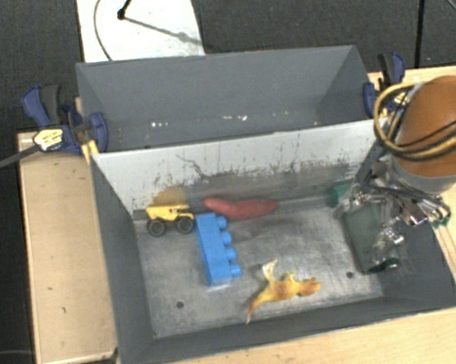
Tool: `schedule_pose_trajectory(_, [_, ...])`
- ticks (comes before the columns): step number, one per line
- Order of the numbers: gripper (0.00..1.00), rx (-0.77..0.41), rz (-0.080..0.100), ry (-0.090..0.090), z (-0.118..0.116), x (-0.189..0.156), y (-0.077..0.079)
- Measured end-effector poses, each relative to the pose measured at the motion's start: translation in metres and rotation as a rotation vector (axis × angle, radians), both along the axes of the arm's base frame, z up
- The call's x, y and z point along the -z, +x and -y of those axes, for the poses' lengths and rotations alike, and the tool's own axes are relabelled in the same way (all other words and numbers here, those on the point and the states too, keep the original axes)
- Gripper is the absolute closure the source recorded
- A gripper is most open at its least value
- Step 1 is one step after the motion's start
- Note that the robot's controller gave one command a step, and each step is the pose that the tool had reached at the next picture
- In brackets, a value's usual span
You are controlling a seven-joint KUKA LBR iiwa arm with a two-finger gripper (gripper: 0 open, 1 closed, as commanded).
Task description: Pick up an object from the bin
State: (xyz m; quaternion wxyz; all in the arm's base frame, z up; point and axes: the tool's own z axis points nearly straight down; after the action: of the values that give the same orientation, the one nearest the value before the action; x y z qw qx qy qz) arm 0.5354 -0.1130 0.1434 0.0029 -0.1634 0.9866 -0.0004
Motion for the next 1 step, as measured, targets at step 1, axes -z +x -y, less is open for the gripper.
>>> schedule_pose_trajectory(1, [0.0, -0.003, 0.005, -0.003, -0.0291, 0.0383, -0.0233])
